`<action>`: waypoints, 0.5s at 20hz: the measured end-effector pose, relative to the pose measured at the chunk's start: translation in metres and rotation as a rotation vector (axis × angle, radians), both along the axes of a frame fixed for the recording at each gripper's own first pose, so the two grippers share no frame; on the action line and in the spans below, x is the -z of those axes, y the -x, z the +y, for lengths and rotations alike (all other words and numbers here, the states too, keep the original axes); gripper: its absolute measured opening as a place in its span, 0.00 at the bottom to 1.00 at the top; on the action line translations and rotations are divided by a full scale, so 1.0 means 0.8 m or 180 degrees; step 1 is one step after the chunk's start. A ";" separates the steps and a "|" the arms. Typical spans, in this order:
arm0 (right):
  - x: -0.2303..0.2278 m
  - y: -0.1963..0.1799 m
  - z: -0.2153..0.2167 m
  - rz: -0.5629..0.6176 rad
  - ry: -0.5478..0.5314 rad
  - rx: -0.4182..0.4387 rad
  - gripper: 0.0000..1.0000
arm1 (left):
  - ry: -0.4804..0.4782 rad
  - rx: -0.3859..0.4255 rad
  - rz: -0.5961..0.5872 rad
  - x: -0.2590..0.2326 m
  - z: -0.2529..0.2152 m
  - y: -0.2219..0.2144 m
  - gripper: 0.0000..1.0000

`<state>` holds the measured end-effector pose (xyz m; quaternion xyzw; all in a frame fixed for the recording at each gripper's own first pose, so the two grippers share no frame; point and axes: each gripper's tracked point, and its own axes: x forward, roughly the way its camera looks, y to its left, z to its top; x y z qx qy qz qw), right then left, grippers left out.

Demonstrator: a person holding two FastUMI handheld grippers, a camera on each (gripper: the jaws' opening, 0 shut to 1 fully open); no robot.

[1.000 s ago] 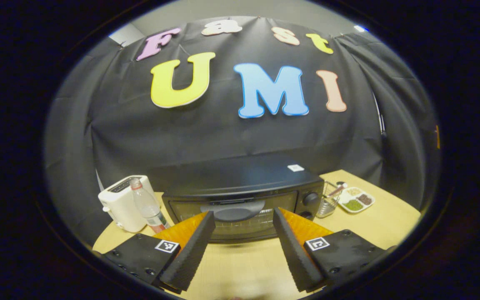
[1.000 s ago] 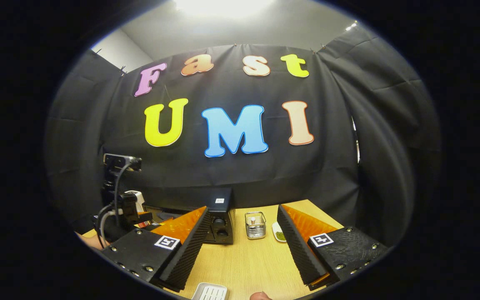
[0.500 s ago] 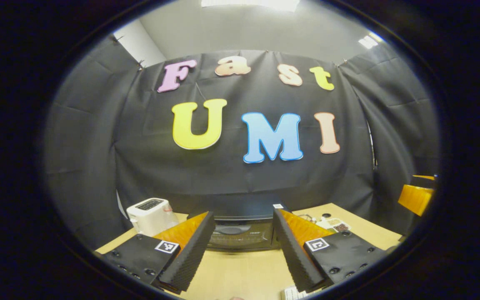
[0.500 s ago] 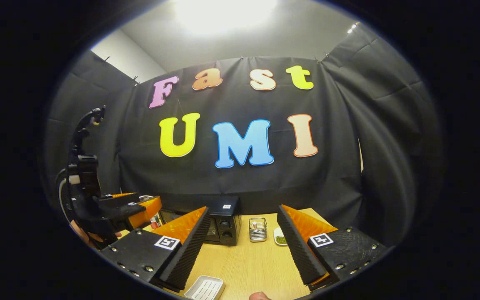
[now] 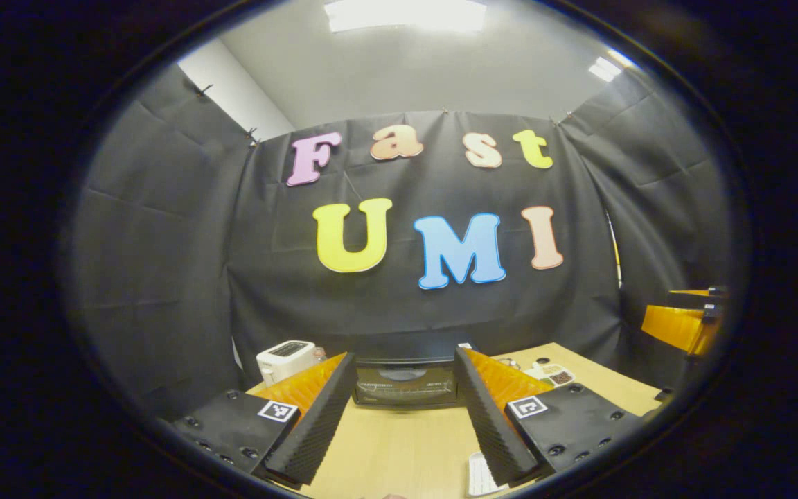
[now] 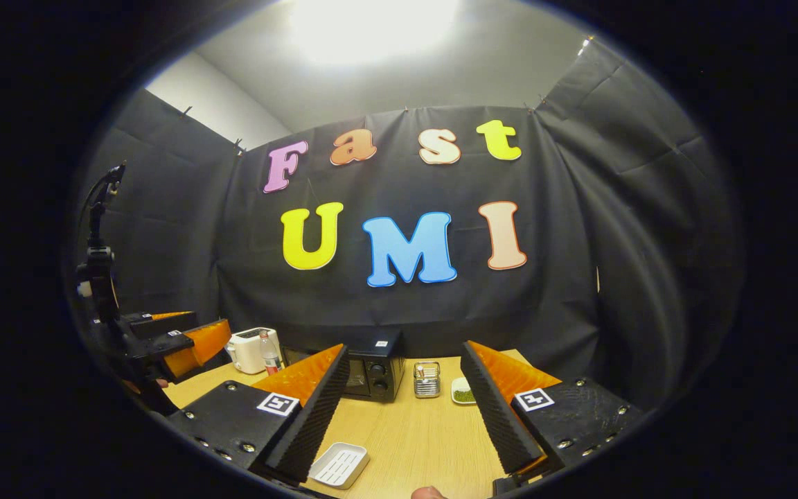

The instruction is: Open the electric oven with the left hand, put the food in, and close the electric oven.

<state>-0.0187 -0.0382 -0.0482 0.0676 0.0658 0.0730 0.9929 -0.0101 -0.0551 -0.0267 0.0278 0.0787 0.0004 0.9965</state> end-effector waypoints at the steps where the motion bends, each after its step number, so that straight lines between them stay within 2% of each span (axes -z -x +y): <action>1: -0.002 0.005 -0.001 -0.0003 0.0025 0.0006 0.97 | 0.0036 -0.0026 -0.0005 -0.003 0.005 0.008 0.98; 3: -0.010 0.011 -0.004 -0.0072 0.0100 0.0070 0.97 | 0.0080 -0.0060 -0.0035 -0.012 0.018 0.022 0.94; 4: -0.013 0.012 -0.005 -0.0115 0.0129 0.0115 0.98 | 0.0093 -0.0066 -0.0043 -0.016 0.023 0.029 0.98; 7: -0.015 0.017 0.008 -0.0117 0.0121 0.0134 0.98 | 0.0083 -0.0035 -0.0105 -0.032 0.035 0.035 0.94; 8: -0.017 0.016 0.010 -0.0119 0.0129 0.0143 0.97 | 0.0085 -0.0039 -0.0129 -0.036 0.039 0.036 0.98; 10: -0.014 0.018 0.019 -0.0072 0.0113 0.0146 0.97 | 0.0120 -0.0003 -0.0123 -0.037 0.042 0.037 0.98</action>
